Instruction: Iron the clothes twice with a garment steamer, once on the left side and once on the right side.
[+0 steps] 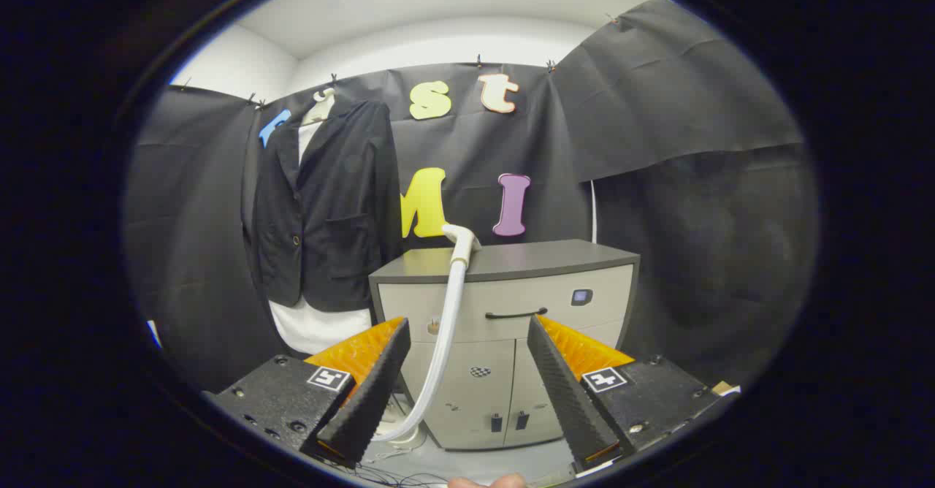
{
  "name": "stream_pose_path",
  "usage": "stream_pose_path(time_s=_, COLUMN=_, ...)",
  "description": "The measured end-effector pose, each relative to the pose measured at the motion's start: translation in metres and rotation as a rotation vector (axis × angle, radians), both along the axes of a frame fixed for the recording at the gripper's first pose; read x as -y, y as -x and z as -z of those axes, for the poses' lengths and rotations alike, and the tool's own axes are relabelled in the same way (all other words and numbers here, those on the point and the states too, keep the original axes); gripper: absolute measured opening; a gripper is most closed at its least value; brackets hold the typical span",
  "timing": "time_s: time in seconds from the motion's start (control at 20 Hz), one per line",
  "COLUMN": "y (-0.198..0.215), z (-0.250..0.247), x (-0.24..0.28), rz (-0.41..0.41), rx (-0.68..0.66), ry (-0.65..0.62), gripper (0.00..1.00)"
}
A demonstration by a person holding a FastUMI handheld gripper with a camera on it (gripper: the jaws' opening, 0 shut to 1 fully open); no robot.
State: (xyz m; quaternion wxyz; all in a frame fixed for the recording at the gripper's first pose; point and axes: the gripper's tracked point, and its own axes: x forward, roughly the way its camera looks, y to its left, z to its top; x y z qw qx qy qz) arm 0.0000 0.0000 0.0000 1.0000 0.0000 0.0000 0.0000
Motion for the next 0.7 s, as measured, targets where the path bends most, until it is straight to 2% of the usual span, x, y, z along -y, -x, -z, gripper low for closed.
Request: stream_pose_path(time_s=0.7, y=-0.009, z=-0.021, x=-0.01, rz=0.066, rx=0.02, ry=0.023, gripper=1.0)
